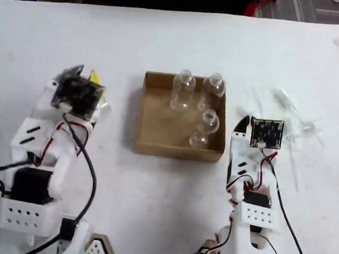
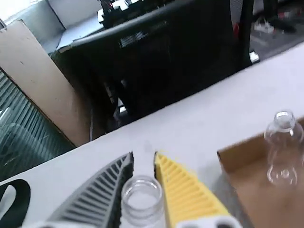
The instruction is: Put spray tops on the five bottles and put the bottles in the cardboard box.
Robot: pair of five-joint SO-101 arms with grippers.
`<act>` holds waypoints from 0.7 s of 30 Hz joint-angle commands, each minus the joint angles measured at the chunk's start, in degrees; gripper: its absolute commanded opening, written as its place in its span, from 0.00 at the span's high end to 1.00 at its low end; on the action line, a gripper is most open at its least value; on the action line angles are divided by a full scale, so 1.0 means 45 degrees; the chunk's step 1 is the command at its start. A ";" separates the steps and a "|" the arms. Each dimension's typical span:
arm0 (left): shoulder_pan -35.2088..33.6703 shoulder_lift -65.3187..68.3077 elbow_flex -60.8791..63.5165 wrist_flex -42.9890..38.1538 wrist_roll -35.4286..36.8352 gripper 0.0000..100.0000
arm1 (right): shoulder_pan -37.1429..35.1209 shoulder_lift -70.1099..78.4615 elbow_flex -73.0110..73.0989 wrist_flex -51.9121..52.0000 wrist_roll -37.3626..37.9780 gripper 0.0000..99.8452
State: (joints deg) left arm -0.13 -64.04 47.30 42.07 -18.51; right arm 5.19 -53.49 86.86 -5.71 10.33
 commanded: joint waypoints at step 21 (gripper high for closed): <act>0.3194 -0.1846 0.6154 -0.9885 0.4357 0.98 | -0.0029 0.0049 -0.0430 -0.0303 0.0156 0.98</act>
State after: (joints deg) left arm 13.14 -71.25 74.99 2.77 -3.12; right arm 5.19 -53.49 86.86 -5.71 10.33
